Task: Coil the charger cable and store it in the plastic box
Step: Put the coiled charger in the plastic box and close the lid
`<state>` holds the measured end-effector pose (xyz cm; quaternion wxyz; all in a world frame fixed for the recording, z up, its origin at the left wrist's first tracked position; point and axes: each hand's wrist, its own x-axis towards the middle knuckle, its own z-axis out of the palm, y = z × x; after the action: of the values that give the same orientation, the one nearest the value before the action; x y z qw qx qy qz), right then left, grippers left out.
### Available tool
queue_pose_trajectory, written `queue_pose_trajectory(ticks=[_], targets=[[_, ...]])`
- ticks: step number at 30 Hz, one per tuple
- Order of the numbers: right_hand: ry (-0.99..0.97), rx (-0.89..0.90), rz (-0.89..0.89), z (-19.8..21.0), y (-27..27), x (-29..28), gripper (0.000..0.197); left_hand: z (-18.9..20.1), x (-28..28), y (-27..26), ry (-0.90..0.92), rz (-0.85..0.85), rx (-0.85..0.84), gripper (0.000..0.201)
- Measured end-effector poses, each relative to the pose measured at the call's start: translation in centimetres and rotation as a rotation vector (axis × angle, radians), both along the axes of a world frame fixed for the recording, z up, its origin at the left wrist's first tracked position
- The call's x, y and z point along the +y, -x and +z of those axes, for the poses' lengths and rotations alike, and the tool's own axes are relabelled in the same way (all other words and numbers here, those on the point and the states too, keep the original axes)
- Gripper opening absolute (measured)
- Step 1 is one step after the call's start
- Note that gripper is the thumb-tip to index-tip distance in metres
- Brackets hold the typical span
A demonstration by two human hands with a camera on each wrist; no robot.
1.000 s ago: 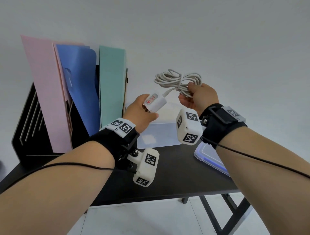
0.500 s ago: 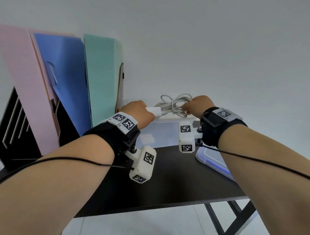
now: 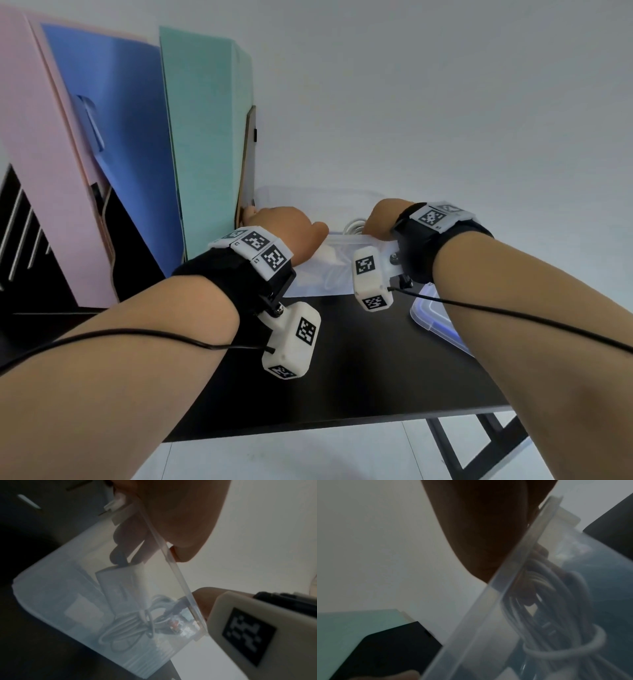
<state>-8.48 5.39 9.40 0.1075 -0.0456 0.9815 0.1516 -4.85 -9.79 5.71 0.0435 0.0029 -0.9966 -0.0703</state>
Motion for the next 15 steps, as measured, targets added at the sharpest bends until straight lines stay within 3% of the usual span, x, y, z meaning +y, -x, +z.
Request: queue_pose_trajectory(ticks=[5, 9, 12, 15], targets=[[-0.072, -0.094, 0.033, 0.7, -0.6, -0.8, 0.033, 0.0, 0.0, 0.0, 0.006, -0.009, 0.009, 0.049], [-0.069, -0.037, -0.021, 0.6, -0.3, -1.0, 0.021, -0.3, -0.1, -0.1, 0.061, -0.046, 0.037, 0.060], [-0.011, 0.040, -0.044, 0.3, 0.6, -1.1, 0.048, -0.3, -0.1, -0.4, 0.079, -0.061, 0.034, 0.064], [-0.032, 0.045, -0.048, -2.1, 6.0, 0.5, 0.046, -0.3, -0.1, -0.5, 0.076, -0.060, 0.017, 0.066]])
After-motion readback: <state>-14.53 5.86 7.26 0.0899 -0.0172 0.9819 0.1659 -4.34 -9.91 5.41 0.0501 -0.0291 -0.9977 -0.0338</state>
